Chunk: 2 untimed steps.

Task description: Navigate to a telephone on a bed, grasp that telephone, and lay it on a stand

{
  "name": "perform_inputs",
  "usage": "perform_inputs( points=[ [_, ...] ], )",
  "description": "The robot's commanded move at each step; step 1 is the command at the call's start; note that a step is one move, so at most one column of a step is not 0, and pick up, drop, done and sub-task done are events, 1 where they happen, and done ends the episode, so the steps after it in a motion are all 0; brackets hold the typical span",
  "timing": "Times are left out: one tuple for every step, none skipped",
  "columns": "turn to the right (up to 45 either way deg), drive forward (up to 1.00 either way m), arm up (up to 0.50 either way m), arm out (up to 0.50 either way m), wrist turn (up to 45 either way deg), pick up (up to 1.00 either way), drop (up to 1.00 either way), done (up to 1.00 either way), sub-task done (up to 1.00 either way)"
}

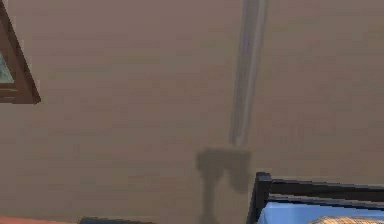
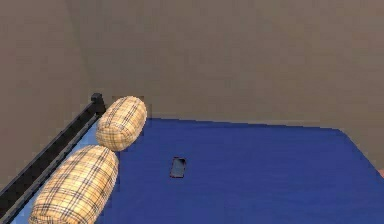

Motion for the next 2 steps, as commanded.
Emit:
perform_inputs(
  points=[
    [0.0, 0.0, 0.0, 0.44, 0.0, 0.0, 0.0, 0.0, 0.0],
    [0.0, 0.0, 0.0, 0.0, 45.0, 0.0, 0.0, 0.0, 0.0]
  ],
)
